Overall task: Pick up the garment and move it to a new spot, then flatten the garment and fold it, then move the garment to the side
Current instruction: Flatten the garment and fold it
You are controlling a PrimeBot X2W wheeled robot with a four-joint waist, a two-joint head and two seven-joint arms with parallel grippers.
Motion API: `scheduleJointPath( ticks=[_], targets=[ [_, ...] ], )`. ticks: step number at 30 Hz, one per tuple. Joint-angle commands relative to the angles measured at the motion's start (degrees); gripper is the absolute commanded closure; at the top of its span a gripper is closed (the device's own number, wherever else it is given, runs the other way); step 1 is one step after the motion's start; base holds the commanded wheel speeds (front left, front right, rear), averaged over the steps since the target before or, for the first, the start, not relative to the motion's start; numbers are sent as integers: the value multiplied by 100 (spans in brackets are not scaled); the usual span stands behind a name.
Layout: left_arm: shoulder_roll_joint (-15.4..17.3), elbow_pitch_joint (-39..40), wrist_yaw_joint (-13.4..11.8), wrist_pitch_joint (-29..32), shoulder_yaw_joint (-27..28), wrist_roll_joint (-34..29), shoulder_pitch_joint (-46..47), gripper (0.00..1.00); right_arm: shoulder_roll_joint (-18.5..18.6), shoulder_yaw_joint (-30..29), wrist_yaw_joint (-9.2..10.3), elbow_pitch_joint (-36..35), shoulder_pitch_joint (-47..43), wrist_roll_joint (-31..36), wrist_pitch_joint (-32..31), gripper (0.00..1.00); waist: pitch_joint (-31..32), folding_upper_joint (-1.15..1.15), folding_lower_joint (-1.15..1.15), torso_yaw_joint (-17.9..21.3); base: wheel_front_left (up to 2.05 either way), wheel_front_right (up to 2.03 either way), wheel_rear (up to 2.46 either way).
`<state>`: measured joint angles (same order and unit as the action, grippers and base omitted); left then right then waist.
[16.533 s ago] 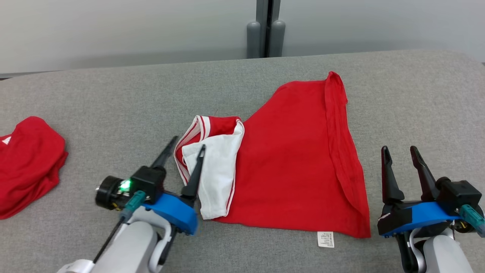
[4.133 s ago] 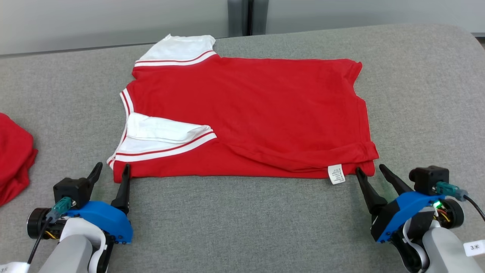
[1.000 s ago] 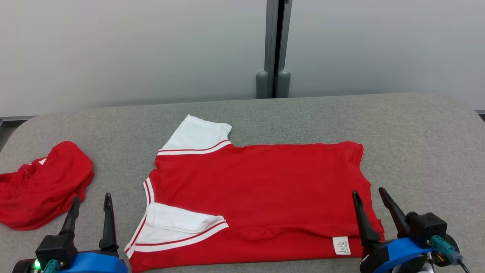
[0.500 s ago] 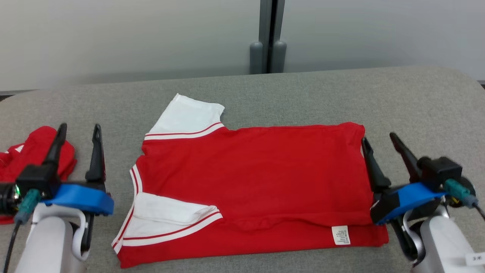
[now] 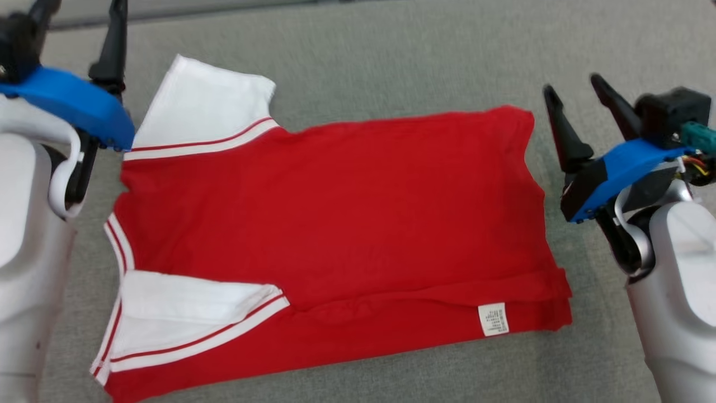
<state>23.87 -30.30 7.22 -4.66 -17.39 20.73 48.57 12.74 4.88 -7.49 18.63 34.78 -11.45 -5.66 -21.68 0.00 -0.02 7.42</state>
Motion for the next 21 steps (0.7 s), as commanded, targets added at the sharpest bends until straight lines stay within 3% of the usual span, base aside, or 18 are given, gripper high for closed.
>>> scheduleJointPath(
  ticks=[1,10,21],
  targets=[
    [94,-86,40,87,-154,97,182,0,-46,44,-1,18,154,-43,-49,0,-184,0,2,-34,0,0,0],
    [659,-834,26,913,-1466,1059,1285,0,-117,426,-1,83,685,-251,-120,0,-844,0,2,332,0,0,0],
    [959,-1428,26,1918,-2668,2110,1752,0,-188,631,-1,251,981,-339,10,0,-1189,0,2,567,0,0,0]
  ],
)
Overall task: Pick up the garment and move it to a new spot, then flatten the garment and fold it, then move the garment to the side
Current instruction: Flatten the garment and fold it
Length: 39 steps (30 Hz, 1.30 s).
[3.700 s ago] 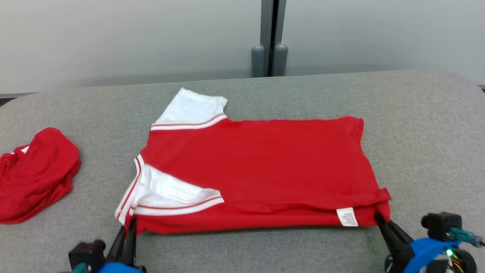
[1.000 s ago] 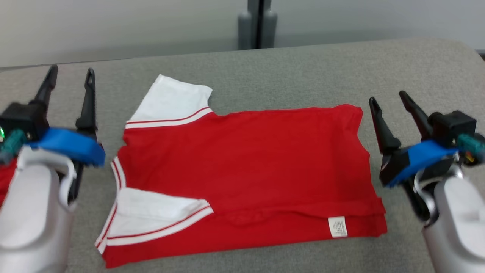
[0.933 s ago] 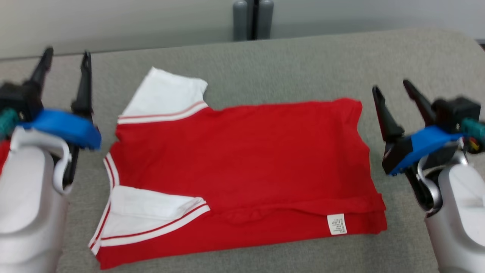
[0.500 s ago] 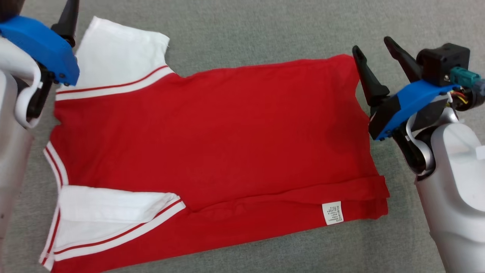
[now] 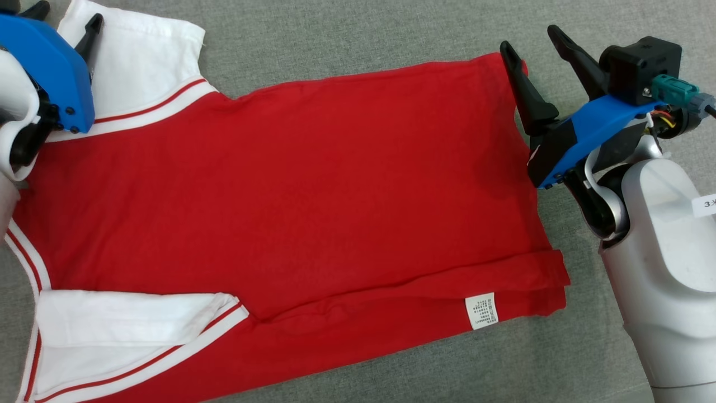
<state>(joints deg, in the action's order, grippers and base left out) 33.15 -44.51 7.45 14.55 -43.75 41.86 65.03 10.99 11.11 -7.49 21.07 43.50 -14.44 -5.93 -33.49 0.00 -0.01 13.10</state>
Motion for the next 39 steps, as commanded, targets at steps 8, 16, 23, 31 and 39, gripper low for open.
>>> scheduleJointPath(
  ticks=[8,16,23,31,39],
  targets=[
    [90,-94,4,185,-551,645,217,0,-39,150,-1,155,235,-88,38,0,-66,0,1,61,0,0,0],
    [178,-175,3,46,-1053,907,407,100,89,391,-1,379,340,-350,-280,0,-6,0,1,85,0,0,0],
    [128,-143,3,-265,-1413,1031,612,100,220,478,-1,648,381,-616,-559,0,29,0,1,-75,0,0,0],
    [68,-108,3,-664,-1765,1163,778,100,331,559,-1,934,455,-691,-880,100,46,0,1,-296,0,0,0],
    [8,-110,3,-1388,-1941,1262,746,100,374,436,-1,917,428,-651,-523,100,283,0,1,-486,0,0,0]
  ],
)
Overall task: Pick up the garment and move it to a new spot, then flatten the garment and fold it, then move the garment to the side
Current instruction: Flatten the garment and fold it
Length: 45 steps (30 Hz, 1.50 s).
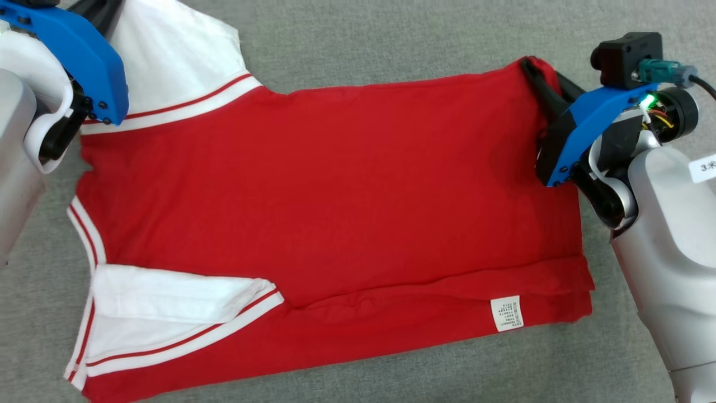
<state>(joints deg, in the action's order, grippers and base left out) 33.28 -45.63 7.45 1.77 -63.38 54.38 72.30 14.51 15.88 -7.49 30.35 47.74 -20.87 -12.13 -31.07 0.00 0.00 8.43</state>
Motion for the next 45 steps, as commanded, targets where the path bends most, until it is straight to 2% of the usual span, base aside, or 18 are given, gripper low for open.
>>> scheduleJointPath(
  ticks=[1,10,15,20,33,39,45],
  targets=[
    [-5,2,3,-110,21,11,18,100,23,-41,-1,-11,4,-9,98,100,40,0,0,-19,0,0,0],
    [-64,183,1,-1141,-17,23,-405,100,147,-194,-1,162,-360,80,784,100,576,0,0,-366,0,0,0],
    [-43,572,-84,-1471,-27,9,-851,100,215,-243,-1,247,-666,114,1076,100,851,0,0,-553,0,0,0],
    [93,1147,-306,-1608,-47,-11,-1420,100,304,-272,-1,315,-967,120,1279,100,1057,0,0,-708,0,0,0],
    [551,2727,-1152,-1696,97,95,-3006,100,384,-316,-1,539,-1568,201,1804,100,1431,0,0,-980,0,0,0],
    [580,3094,-1433,-1702,283,166,-3650,100,362,-366,-1,611,-1859,121,2097,100,1566,0,0,-1041,0,0,0],
    [527,3384,-1588,-1702,610,92,-4293,100,303,-412,-1,499,-2251,-68,2377,100,1721,0,0,-1086,0,0,0]
  ],
)
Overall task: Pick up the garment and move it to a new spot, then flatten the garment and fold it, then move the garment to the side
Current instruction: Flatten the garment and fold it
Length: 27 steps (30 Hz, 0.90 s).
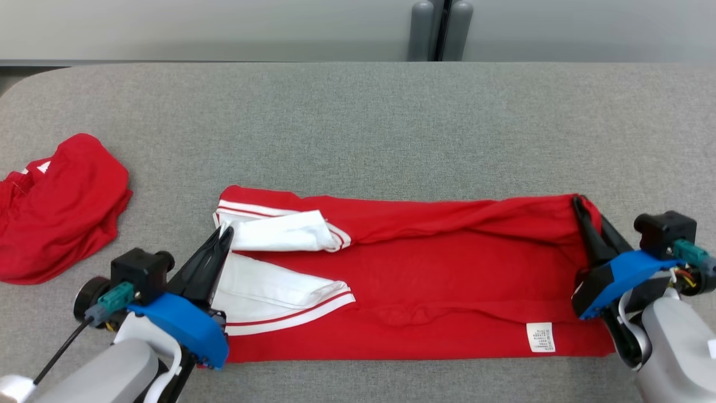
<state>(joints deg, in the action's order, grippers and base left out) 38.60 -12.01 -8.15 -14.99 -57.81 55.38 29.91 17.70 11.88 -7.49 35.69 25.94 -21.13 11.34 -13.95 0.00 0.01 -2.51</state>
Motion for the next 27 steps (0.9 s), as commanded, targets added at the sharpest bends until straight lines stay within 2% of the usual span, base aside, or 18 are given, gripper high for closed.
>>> scheduleJointPath(
  ticks=[1,5,6,7,8,9,10,17,19,22,27],
  targets=[
    [-20,54,-57,-25,133,-12,-159,100,-28,-16,-1,-50,-146,-45,61,100,34,0,-1,14,0,0,0],
    [-50,160,-101,-26,318,-76,-538,100,-100,-72,-1,-135,-382,-106,179,100,98,0,-1,15,0,0,0],
    [-63,163,-114,-26,351,-79,-626,100,-132,-86,-1,-144,-439,-141,193,84,111,0,-1,17,0,0,0],
    [-98,190,-124,-26,427,-84,-686,100,-156,-86,-1,-162,-481,-169,200,0,130,0,-1,19,0,0,0],
    [-136,223,-130,-26,527,-83,-745,93,-163,-107,-1,-211,-500,-195,221,0,141,0,-1,22,0,0,0],
    [-165,245,-146,-26,616,-146,-804,50,-160,-126,-1,-257,-540,-221,246,0,159,0,-1,17,0,0,0],
    [-194,262,-158,-26,724,-187,-883,0,-156,-146,-1,-300,-581,-225,263,0,173,0,-1,17,0,0,0],
    [-550,456,-147,-27,1784,-851,-1395,0,-133,-343,-1,-756,-799,-475,350,0,291,0,-1,36,0,0,0],
    [-709,564,-232,-27,2206,-1169,-1555,0,-108,-427,-1,-792,-822,-441,344,0,312,0,-1,38,0,0,0],
    [-990,731,-298,-26,2831,-1648,-1810,0,-160,-563,-1,-645,-850,-311,154,0,331,0,-1,20,0,0,0],
    [-1473,863,-187,-26,3702,-2386,-2179,0,-328,-732,-1,-359,-887,-124,-180,0,274,0,-1,-24,0,0,0]
  ],
)
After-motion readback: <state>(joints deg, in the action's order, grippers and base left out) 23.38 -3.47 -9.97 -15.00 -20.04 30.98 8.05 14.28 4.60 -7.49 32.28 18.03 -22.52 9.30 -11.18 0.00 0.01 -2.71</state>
